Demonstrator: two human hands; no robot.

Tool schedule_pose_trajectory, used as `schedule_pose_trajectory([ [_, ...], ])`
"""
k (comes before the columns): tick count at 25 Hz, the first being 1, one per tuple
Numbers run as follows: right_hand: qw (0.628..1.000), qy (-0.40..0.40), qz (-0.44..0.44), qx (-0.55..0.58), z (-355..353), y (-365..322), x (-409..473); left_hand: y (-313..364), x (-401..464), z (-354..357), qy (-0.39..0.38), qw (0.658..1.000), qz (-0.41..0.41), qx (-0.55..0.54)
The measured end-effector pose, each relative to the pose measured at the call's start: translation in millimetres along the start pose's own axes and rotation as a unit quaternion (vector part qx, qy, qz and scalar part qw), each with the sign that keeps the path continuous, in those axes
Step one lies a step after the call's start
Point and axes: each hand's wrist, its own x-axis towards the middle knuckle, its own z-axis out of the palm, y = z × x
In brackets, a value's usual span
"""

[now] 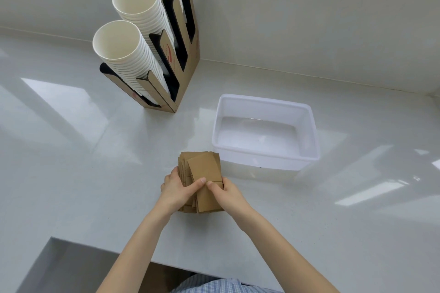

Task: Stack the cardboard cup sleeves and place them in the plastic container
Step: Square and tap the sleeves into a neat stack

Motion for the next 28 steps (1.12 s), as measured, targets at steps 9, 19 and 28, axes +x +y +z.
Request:
schedule_pose_trajectory([
  [9, 0.999, -0.032, -0.015, 0.022, 5, -3, 5, 1, -8, -5, -0.05, 0.989, 0.003, -0.142],
  [19, 0.993, -0.088, -0.029, 0.067, -5, 6, -5, -7, -11, -8, -0.105, 0.968, -0.039, -0.223],
  [28, 0.994, -0.095, -0.046, 0.038, -9, 12, -13, -14, -23, -5, -0.133, 0.961, 0.0, -0.244],
])
